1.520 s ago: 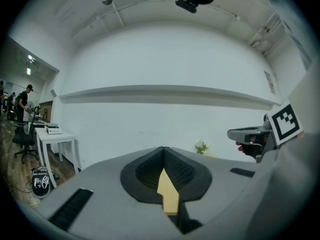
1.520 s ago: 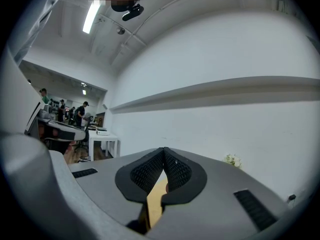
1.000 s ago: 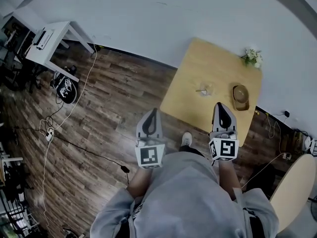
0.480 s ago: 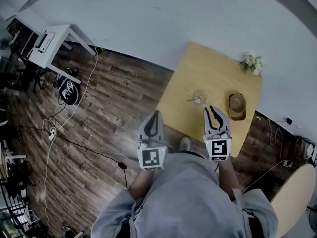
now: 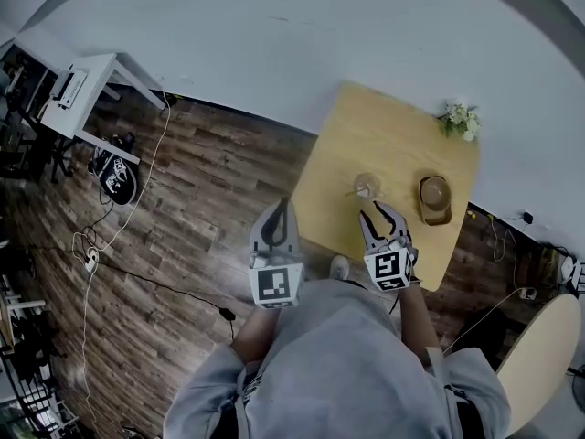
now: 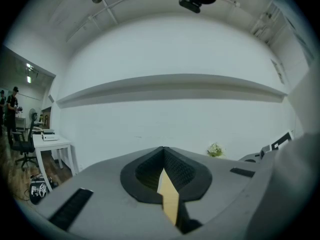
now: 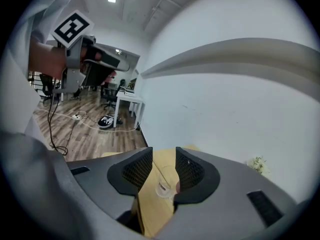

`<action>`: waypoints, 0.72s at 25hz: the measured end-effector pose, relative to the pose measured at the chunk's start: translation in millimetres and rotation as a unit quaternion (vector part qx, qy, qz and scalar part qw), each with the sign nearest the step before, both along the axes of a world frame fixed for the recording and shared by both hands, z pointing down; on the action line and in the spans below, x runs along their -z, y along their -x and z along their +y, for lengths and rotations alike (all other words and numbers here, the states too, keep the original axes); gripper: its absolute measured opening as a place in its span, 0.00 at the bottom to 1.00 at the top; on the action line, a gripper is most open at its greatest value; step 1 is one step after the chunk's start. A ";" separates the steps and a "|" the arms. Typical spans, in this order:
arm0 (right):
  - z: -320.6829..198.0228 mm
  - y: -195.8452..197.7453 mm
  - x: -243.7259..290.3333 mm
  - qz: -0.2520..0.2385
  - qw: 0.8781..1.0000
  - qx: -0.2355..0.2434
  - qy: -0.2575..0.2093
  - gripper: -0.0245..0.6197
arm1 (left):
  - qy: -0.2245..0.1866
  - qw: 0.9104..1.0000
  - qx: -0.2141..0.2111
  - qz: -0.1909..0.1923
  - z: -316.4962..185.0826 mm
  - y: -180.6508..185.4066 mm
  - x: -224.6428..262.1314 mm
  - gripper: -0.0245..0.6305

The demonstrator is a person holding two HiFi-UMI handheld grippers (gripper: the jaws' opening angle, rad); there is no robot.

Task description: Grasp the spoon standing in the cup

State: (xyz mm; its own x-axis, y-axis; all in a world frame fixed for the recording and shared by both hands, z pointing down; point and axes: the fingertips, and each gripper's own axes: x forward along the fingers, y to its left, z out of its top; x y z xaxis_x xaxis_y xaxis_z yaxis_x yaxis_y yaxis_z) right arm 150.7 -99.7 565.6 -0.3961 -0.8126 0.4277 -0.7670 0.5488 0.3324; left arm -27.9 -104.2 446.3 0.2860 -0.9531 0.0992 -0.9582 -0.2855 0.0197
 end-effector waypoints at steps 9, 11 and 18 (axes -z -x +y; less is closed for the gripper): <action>-11.0 8.4 -39.5 0.049 0.998 -0.003 0.024 0.24 | -0.012 1.000 -0.002 -0.005 -14.7 20.8 7.0 0.04; -14.0 10.8 -47.1 0.064 0.998 0.000 0.027 0.24 | -0.013 1.000 0.003 -0.005 -17.2 27.6 7.2 0.04; -28.1 15.2 -69.3 0.078 0.996 -0.005 0.046 0.24 | -0.016 1.000 0.023 -0.004 -22.5 50.2 8.8 0.04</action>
